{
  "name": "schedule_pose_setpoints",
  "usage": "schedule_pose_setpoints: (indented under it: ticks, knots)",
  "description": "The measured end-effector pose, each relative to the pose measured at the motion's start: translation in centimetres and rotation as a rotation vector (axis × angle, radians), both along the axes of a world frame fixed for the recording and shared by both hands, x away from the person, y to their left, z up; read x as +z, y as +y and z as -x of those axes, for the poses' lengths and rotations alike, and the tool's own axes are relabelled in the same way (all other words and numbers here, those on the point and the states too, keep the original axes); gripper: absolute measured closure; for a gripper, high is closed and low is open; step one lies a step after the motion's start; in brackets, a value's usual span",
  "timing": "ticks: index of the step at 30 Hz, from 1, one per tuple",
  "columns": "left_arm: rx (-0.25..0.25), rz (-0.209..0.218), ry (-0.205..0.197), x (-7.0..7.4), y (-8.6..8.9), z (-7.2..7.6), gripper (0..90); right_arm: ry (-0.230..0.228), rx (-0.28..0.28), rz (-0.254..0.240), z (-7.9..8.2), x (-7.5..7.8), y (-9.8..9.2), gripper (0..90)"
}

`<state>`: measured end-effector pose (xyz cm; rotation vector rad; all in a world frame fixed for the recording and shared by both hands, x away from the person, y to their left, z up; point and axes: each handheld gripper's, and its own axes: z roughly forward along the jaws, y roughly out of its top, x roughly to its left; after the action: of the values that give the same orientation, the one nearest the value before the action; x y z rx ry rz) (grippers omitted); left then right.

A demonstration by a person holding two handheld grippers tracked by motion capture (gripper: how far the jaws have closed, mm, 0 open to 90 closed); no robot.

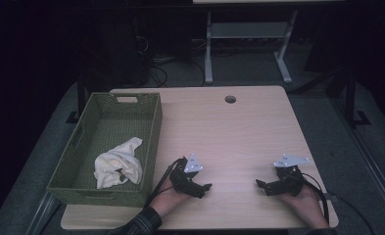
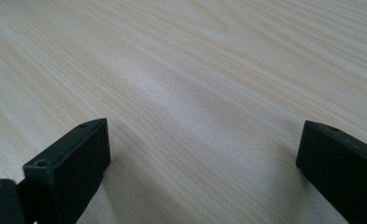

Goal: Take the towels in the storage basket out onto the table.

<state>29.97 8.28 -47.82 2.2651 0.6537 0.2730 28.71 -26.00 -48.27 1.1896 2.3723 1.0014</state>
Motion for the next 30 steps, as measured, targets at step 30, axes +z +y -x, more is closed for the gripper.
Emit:
schedule_pose_setpoints:
  ticks: [30]
  knots:
    - [0.009, 0.002, 0.006, 1.4, 0.7, -0.5, 13.2, 0.0, 0.0, 0.0, 0.0, 0.0, 0.0, 2.4]
